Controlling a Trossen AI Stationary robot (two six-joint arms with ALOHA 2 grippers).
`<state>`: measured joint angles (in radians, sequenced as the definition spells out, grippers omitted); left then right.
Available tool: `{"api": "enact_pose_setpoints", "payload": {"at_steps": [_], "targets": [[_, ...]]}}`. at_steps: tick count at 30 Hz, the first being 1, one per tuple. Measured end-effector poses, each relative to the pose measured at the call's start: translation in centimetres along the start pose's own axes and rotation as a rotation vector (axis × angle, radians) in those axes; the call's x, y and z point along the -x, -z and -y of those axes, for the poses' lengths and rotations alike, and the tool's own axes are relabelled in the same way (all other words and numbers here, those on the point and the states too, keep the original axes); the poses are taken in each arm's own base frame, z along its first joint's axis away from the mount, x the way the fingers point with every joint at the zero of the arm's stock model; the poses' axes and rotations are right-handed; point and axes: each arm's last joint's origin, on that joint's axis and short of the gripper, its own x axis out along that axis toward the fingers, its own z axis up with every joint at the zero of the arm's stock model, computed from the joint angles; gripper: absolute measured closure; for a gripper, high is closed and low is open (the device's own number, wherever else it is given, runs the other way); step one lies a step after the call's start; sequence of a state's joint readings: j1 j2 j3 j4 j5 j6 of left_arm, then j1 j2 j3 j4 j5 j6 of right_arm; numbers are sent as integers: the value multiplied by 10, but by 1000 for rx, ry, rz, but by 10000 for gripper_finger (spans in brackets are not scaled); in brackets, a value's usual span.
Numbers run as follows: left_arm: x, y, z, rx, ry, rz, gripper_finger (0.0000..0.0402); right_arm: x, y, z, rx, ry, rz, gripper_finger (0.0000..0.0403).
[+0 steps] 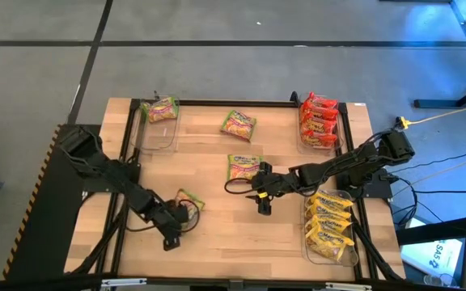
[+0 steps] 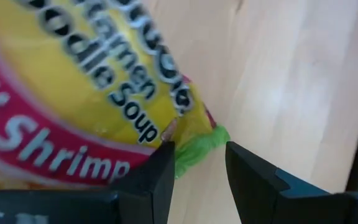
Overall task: Sort Maruchan noodles
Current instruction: Put the green noodle pack into the top left transparent bin
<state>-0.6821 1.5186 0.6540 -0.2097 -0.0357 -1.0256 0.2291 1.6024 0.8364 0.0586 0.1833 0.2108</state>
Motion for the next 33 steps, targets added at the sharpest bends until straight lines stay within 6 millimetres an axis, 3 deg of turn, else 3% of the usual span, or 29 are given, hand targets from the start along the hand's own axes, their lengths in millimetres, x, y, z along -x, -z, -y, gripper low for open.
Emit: {"api": "enact_pose_setpoints", "payload": {"at_steps": [9, 16, 21, 26, 33], "targets": [[-11, -46, -4, -80, 101, 245, 266, 0, 0, 0, 1, 0, 0, 182], [18, -74, 8, -97, 131, 243, 266, 0, 0, 0, 6, 15, 4, 182], [51, -64, 22, -78, 0, 161, 266, 0, -1, 0, 4, 14, 7, 182], [73, -43, 17, -32, -175, 157, 266, -2, 0, 0, -21, -6, 5, 182], [64, -15, -9, 14, -350, 66, 266, -22, 3, -6, -15, -102, 58, 172]]}}
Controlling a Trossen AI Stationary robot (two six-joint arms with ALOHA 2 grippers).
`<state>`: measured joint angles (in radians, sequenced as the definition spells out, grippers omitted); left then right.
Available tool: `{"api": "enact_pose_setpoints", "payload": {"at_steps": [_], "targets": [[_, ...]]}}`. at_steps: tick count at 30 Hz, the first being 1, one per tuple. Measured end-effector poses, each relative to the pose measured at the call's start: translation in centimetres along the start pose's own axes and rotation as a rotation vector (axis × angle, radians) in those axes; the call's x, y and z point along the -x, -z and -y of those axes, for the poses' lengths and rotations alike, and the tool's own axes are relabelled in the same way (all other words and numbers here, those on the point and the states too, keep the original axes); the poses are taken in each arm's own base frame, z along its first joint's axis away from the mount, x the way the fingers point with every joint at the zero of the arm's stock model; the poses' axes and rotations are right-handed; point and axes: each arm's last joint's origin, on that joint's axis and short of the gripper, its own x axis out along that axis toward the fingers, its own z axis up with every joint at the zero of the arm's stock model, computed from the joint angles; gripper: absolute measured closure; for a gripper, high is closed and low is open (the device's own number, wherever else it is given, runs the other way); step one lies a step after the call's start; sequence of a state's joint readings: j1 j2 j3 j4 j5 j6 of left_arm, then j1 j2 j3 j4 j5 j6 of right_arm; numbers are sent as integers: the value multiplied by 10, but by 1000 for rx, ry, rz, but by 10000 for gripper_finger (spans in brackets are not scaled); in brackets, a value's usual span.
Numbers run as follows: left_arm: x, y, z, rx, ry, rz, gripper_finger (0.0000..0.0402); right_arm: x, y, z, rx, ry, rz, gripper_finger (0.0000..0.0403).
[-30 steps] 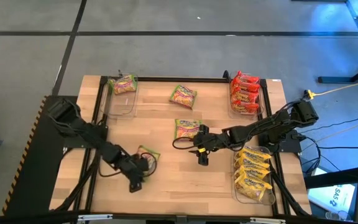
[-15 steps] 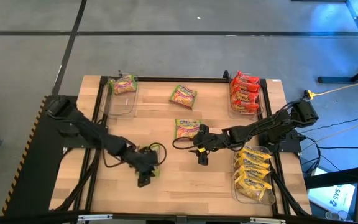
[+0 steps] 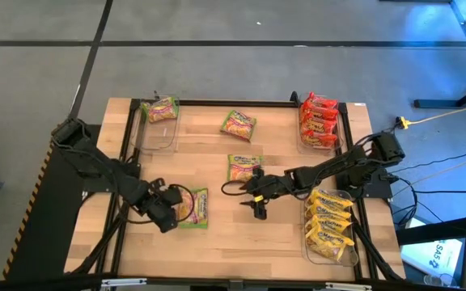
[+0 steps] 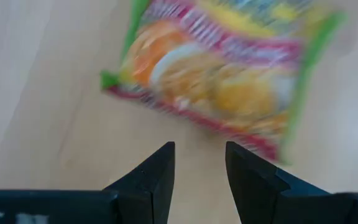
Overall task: Sort Maruchan noodles
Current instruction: Put the green noodle pack into the top left transparent bin
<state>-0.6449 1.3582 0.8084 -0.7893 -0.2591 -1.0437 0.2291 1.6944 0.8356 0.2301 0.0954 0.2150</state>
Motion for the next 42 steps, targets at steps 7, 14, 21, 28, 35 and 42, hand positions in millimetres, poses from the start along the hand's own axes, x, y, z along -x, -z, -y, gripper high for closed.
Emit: {"api": "enact_pose_setpoints", "payload": {"at_steps": [7, 14, 21, 28, 35, 42], "targets": [[-22, 12, -9, 0, 22, 0, 266, -15, -2, -3, 5, -66, 105, 115], [-32, 11, -3, -46, 138, 99, 266, -15, -7, -4, 0, -72, 170, 98], [-47, 13, 1, -53, 192, 142, 266, -15, -6, -3, 0, -42, 162, 97], [-62, 4, 13, -76, 247, 217, 266, -15, -6, -2, -2, -27, 165, 97], [-85, -5, 23, -131, 280, 299, 266, -18, -8, 11, -162, -25, 165, 97], [-94, -8, 24, -140, 247, 330, 266, -46, -6, 41, -326, -54, 104, 97]]}}
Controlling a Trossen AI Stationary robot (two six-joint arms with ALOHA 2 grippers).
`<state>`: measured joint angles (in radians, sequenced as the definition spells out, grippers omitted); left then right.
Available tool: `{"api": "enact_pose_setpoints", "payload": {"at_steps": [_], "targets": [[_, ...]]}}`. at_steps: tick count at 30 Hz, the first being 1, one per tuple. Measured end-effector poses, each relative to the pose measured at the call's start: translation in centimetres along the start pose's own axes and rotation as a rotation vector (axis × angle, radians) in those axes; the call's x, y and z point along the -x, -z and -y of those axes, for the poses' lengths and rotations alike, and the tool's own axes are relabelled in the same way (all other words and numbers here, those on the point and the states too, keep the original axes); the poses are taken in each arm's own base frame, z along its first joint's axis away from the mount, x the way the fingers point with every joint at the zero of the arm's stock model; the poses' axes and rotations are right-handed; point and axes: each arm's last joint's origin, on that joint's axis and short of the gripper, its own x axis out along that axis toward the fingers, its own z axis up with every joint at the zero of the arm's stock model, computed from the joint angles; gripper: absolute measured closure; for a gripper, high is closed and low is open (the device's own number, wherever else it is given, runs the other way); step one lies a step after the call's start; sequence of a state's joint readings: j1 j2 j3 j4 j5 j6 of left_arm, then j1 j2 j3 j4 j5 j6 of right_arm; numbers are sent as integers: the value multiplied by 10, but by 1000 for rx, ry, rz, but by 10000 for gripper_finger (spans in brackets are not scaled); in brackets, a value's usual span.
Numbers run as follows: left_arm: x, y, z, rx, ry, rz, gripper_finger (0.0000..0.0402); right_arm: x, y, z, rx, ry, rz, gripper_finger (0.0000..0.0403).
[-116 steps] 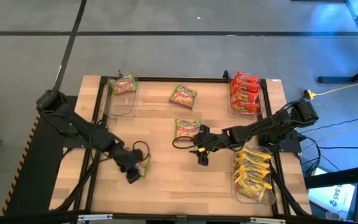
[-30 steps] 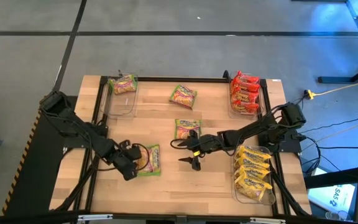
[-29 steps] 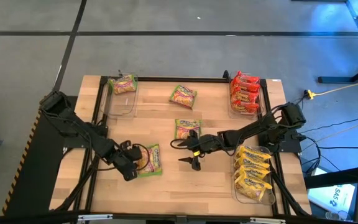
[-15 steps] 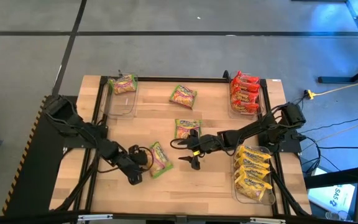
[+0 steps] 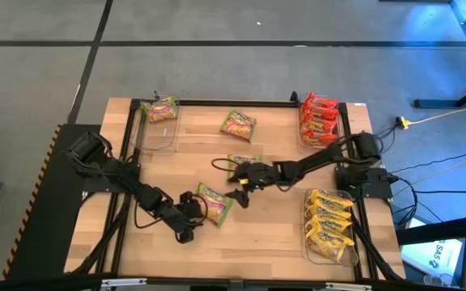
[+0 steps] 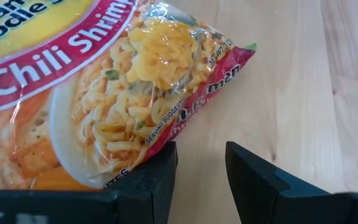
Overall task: Sort Maruchan noodles
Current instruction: Put the green noodle pack into the top left transparent bin
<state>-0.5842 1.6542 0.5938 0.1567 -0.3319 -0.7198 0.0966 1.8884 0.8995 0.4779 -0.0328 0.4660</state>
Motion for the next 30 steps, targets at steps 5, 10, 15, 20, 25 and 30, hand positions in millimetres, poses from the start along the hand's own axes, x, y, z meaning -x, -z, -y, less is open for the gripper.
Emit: {"api": "enact_pose_setpoints", "payload": {"at_steps": [5, 10, 15, 20, 25, 30], "targets": [[0, 0, 1, -23, 1, 18, 266, -24, -12, 11, -26, 22, -56, 97], [0, 1, 2, -25, 1, 19, 266, -42, -20, 12, -27, 60, -125, 97], [0, 1, 2, -25, -1, 20, 266, -52, -20, 11, -9, 52, -176, 97], [0, 1, 2, -25, -1, 20, 266, -52, -20, 10, -13, 27, -193, 97], [0, 1, 1, -25, -2, 20, 266, -51, -19, 9, -17, -9, -211, 97], [0, 1, 1, -25, -2, 20, 266, -51, -19, 7, -23, -69, -227, 97]]}}
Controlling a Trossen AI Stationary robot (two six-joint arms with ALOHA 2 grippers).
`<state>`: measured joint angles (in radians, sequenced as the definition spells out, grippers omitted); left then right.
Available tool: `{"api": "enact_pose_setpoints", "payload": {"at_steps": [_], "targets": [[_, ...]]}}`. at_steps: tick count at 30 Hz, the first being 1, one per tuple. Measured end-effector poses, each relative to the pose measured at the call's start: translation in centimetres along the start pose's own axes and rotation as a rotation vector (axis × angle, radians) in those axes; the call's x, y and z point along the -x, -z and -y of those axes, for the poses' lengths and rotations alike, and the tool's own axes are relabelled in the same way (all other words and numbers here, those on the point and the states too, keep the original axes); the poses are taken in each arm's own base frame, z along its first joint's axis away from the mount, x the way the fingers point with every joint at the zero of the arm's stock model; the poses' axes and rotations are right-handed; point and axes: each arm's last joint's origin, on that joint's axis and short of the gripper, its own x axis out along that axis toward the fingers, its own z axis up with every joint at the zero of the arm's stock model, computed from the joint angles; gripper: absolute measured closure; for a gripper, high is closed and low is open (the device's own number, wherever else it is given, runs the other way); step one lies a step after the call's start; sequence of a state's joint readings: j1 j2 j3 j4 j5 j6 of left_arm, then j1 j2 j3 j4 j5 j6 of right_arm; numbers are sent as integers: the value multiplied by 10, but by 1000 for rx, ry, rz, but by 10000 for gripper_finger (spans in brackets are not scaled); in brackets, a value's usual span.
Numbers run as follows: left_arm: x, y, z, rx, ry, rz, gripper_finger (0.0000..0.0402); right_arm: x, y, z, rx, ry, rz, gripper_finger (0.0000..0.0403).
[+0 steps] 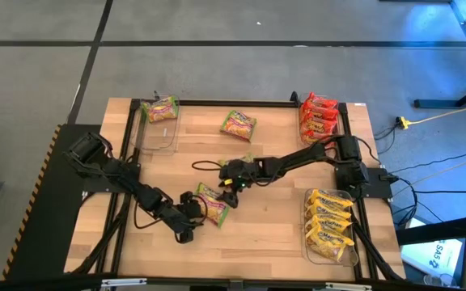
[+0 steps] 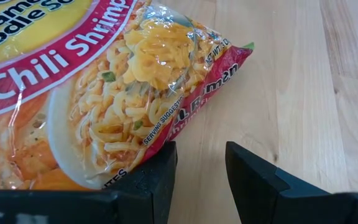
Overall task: Sort Maruchan noodles
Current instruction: Put the green noodle pack into the top left transparent bin
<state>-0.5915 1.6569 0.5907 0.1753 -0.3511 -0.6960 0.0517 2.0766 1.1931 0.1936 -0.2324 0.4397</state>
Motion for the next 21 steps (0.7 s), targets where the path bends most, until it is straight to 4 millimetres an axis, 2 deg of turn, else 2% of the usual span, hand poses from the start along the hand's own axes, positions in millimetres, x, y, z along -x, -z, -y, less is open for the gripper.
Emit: {"api": "enact_pose_setpoints", "payload": {"at_steps": [9, 21], "targets": [[0, 0, 0, 0, -2, 1, 266, -1, -3, -5, 4, -107, 29, 97], [0, -1, 1, 11, 8, 14, 266, -1, -7, -7, 32, -148, 54, 97]]}}
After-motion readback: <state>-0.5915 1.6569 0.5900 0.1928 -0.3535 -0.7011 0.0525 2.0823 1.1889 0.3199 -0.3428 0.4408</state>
